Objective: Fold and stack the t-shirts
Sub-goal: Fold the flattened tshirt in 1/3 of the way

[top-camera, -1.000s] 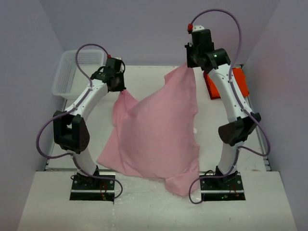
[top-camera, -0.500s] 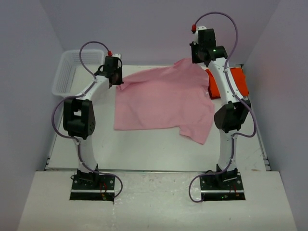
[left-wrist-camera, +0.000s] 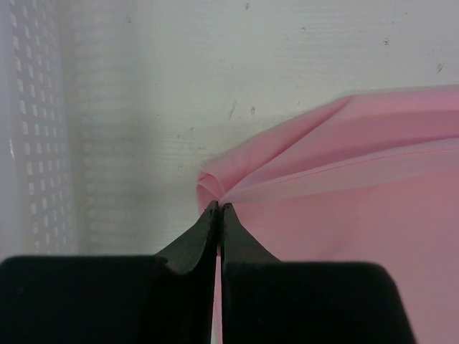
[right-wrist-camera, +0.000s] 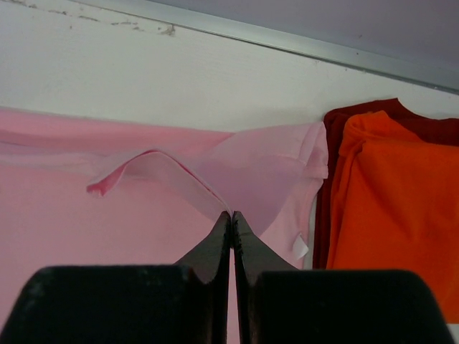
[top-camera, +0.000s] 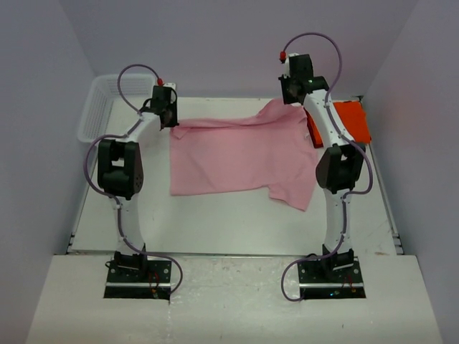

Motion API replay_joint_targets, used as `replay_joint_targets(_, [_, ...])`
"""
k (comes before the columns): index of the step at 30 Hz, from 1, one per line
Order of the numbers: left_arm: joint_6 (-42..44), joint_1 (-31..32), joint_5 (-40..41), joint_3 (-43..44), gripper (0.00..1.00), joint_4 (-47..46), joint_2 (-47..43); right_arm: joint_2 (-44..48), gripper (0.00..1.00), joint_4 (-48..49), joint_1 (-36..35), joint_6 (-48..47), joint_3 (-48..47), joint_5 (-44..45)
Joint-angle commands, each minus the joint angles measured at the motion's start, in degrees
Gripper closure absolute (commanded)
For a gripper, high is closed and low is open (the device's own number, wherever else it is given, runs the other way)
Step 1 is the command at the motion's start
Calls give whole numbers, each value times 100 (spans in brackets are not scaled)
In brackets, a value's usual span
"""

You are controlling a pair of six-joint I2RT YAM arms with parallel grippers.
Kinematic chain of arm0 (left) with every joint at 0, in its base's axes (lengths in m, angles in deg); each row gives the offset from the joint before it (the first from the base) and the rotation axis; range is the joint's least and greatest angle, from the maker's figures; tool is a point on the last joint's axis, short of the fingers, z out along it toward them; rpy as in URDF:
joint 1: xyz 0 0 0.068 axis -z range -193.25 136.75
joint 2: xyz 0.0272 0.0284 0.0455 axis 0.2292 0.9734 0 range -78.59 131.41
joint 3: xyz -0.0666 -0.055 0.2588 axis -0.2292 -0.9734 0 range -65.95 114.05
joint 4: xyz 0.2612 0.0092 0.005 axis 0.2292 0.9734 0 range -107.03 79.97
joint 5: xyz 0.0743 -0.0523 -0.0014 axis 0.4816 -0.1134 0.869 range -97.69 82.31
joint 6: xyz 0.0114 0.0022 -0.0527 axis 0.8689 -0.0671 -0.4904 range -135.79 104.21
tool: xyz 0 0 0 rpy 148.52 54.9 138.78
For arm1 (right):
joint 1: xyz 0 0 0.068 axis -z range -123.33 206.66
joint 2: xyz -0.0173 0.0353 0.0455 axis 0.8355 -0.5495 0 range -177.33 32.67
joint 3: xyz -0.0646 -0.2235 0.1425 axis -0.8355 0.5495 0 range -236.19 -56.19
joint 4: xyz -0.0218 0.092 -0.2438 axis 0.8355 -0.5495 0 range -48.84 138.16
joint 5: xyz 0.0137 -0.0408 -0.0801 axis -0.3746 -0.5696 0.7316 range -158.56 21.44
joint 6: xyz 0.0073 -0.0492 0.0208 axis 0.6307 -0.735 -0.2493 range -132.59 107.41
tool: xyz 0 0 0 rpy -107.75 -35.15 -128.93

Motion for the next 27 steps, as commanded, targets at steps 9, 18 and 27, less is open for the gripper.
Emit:
replay_joint_targets(9, [107, -19, -70, -360, 100, -434, -619, 870, 100, 278, 58, 87, 883, 484])
replay_joint_targets(18, [343, -19, -756, -413, 100, -1163, -1130, 1063, 100, 244, 216, 123, 804, 616])
replay_joint_targets(27, [966, -19, -782, 18, 100, -751, -322, 1125, 100, 200, 225, 140, 909, 501])
